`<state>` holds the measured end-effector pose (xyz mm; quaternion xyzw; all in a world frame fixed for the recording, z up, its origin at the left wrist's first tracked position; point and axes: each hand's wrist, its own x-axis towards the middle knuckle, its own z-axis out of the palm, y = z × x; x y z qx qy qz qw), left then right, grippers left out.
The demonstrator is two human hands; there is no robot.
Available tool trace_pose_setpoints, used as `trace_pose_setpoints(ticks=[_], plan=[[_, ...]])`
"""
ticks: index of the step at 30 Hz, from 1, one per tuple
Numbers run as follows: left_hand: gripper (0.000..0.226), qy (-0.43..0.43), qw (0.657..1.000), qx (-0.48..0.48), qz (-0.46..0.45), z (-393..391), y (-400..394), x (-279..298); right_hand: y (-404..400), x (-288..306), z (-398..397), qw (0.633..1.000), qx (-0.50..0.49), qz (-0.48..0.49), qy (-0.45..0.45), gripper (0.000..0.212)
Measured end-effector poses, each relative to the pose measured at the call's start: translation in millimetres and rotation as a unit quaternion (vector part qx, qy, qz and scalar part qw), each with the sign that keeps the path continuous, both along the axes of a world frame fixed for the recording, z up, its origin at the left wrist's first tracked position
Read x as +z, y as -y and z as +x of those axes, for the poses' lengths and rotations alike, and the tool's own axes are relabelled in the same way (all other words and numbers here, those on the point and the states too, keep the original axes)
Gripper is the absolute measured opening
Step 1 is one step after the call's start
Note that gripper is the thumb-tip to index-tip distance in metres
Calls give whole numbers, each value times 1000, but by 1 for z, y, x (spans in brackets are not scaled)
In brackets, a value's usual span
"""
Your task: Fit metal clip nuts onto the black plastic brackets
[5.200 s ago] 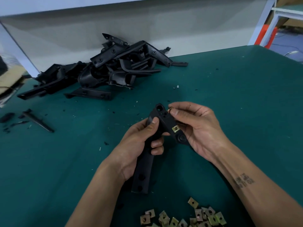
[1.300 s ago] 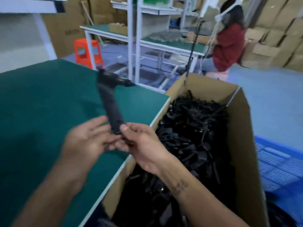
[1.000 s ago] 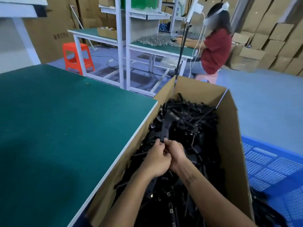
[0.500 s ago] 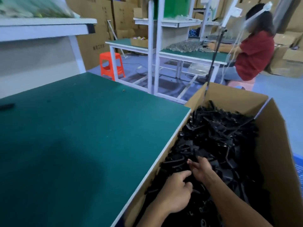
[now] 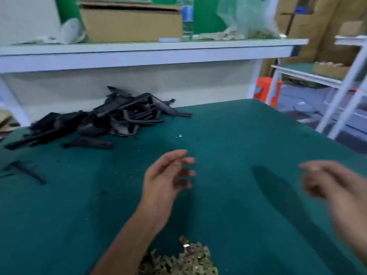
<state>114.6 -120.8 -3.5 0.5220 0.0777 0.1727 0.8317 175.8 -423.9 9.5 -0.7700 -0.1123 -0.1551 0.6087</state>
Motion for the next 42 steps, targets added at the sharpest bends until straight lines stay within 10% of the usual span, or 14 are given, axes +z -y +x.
trace_pose_setpoints(ticks=[7, 16, 24, 42], plan=[[12, -14, 980, 128, -155, -14, -110, -36, -238, -15, 97, 925, 236, -296, 33, 15], [22, -57, 977, 43, -200, -2, -111, -22, -410, -28, 216, 888, 187, -419, 25, 50], [26, -42, 962, -4, -270, 0, -128, -29, -440, -37, 255, 753, 155, -633, 88, 61], [66, 69, 987, 31, -143, 5, -111, -34, -301, 1, 17, 831, 157, -501, 183, 56]])
